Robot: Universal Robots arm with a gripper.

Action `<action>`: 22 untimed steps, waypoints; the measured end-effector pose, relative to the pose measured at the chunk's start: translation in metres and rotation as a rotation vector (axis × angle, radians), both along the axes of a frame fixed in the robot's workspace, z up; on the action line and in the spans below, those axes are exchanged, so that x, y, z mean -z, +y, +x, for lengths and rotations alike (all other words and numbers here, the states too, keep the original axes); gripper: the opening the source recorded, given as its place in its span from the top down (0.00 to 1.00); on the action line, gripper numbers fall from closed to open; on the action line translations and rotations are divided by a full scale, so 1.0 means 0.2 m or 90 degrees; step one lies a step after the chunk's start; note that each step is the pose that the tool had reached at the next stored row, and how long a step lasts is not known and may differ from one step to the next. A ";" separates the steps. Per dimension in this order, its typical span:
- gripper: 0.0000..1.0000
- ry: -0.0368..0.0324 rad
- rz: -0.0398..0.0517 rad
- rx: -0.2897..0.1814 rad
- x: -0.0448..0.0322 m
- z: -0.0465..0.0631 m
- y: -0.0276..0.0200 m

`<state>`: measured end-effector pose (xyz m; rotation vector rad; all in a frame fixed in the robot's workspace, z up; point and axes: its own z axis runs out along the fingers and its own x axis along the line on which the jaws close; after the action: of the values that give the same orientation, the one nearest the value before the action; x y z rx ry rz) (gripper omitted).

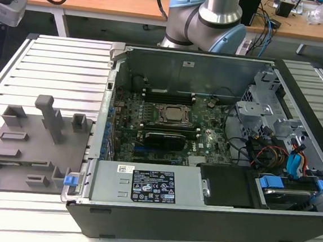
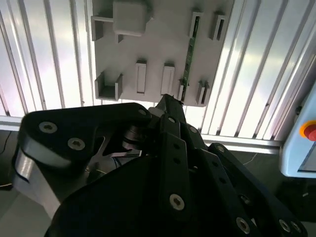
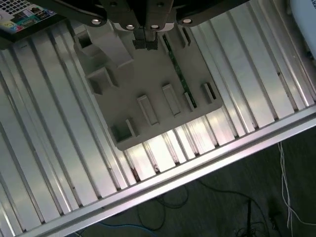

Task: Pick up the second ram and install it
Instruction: 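Pick up the second ram and move it above second insertion slot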

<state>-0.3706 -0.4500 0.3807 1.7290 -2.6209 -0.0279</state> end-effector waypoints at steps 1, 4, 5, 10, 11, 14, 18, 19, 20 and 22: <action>0.89 0.0000 0.0000 -0.006 0.000 0.00 0.000; 0.89 0.0000 0.0000 -0.033 0.000 0.00 0.000; 0.89 0.0000 0.0000 -0.039 0.000 0.00 0.000; 0.89 0.0000 0.0000 -0.083 0.000 0.00 0.000; 0.89 0.0000 0.0000 -0.090 0.000 0.00 0.000; 0.89 0.0000 0.0000 -0.108 0.000 0.00 0.000; 0.89 0.0000 0.0000 -0.132 0.000 0.00 0.000; 0.89 0.0000 0.0000 -0.140 0.000 0.00 0.000; 0.89 0.0000 0.0000 -0.145 0.000 0.00 0.000; 0.89 0.0000 0.0000 -0.164 0.000 0.00 0.000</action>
<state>-0.3706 -0.4500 0.3808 2.0492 -2.3760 -0.0272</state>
